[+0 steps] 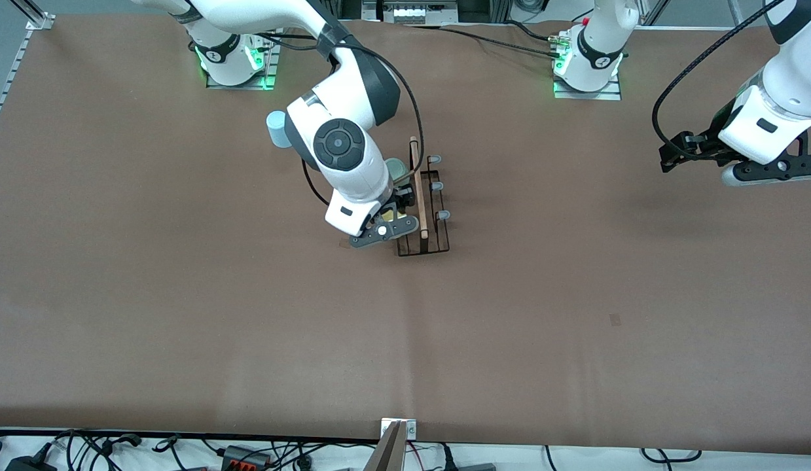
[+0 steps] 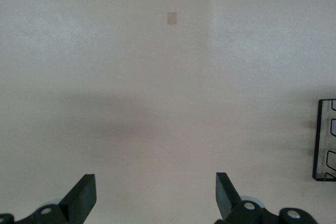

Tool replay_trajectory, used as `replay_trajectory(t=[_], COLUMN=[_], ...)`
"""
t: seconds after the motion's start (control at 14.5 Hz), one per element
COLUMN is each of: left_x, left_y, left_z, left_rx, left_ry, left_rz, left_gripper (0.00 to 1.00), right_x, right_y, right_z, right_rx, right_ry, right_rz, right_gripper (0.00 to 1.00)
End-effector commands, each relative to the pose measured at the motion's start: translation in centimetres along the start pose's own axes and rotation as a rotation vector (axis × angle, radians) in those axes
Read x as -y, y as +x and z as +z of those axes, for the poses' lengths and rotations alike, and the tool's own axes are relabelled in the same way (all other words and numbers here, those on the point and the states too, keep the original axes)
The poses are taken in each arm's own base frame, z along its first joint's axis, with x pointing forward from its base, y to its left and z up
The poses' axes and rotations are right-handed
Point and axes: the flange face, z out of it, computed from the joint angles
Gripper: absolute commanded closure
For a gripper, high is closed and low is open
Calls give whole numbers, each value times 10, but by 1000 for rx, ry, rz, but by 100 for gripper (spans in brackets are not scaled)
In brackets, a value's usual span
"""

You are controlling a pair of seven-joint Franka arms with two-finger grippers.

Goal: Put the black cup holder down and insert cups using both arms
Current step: 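Carry the yellow cup to the rack and lower it onto a peg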

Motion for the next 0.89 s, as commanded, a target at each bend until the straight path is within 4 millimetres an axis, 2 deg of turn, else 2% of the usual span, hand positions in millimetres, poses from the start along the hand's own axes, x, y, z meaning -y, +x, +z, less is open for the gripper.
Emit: replay_trajectory(t=[0.0,0.14,0.83], left_x=[0,0,-2], left_y=[-1,-1,-2], left_z=[-7,-7,-7], left_rx=[-7,-7,-4], left_ry=[-16,-16,-15], left_rz=[16,18,15], left_gripper=[0,0,0], right_x=[5,9,8], right_y=[6,4,6], right_z=[2,6,37], right_rx=[-35,-25,-2], right_ry=[-8,-12,-24], right_rz=[9,1,-4], right_gripper=[82,82,82])
